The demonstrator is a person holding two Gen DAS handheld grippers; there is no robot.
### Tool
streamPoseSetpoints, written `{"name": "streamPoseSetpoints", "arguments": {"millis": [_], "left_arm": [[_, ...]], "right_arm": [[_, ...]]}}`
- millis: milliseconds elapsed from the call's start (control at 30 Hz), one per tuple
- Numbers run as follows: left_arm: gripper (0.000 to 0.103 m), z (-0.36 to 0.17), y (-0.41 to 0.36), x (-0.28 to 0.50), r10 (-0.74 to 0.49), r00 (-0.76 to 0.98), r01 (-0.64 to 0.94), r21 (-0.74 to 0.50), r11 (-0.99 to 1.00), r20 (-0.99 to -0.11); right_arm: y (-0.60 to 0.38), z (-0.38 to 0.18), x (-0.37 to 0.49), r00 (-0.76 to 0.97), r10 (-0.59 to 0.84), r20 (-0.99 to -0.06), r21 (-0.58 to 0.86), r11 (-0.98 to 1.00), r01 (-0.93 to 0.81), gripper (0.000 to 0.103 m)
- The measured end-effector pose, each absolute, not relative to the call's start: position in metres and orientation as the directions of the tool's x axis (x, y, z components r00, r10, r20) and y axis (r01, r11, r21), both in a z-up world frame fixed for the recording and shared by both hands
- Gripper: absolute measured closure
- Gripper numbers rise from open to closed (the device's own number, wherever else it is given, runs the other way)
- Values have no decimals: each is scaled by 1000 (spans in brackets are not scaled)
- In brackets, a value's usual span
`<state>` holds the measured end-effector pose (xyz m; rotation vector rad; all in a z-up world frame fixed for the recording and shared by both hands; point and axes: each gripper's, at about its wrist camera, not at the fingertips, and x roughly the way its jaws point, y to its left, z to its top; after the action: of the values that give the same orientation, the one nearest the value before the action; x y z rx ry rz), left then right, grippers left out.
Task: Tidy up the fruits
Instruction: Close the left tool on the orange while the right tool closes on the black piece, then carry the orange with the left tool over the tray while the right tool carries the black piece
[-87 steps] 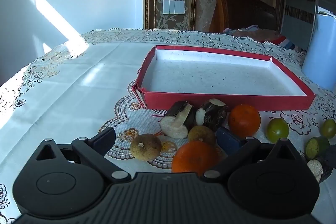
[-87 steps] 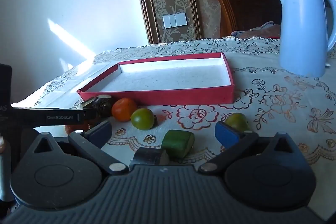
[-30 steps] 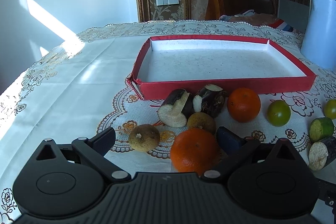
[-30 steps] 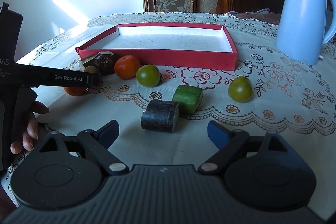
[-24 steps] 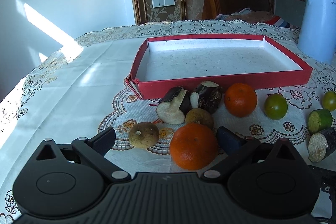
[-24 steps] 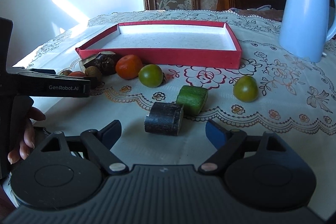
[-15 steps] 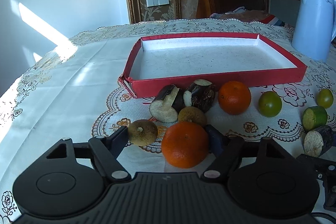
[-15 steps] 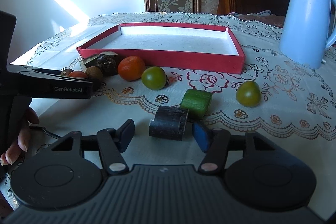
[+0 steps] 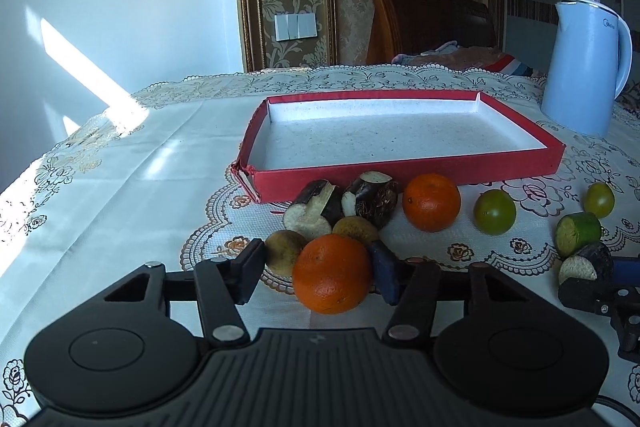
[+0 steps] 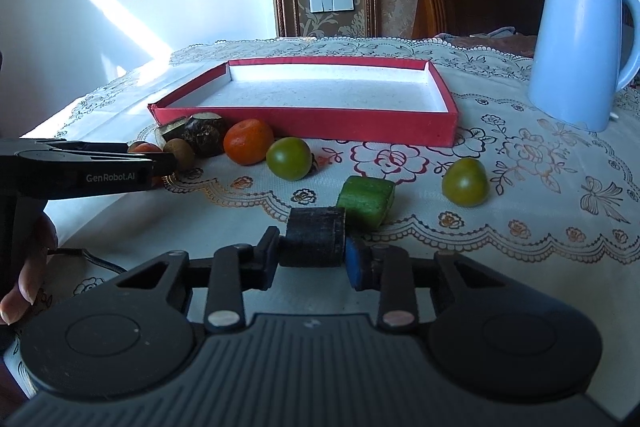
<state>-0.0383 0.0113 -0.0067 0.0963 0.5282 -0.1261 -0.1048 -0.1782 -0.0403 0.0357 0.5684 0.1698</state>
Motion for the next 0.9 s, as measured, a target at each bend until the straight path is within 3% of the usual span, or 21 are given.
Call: {"name": "streamPoseSetpoints", "arguments": {"millis": [67, 100, 133, 367, 900], "left_arm": [[50, -5, 10, -42, -84, 872, 136, 74, 988, -482], [68, -4, 10, -46, -89, 883, 141, 79, 987, -460], [73, -2, 10, -48, -102, 885, 153, 76, 985, -454], [72, -5, 3, -54, -78, 890, 155, 139, 978, -448], [73, 9, 8, -61, -125, 909, 179, 103, 978, -397]], "right_arm": [[-178, -38, -107, 835, 178, -521, 79, 984, -161, 73], [-178, -37, -108, 836, 183, -517, 79, 983, -166, 73], [-179, -35, -109, 841, 188, -508, 83, 982, -170, 73], [-182, -31, -111, 854, 185, -487, 82, 983, -166, 73], [-187, -16, -102, 870, 188, -457, 87, 982, -166, 73]]}}
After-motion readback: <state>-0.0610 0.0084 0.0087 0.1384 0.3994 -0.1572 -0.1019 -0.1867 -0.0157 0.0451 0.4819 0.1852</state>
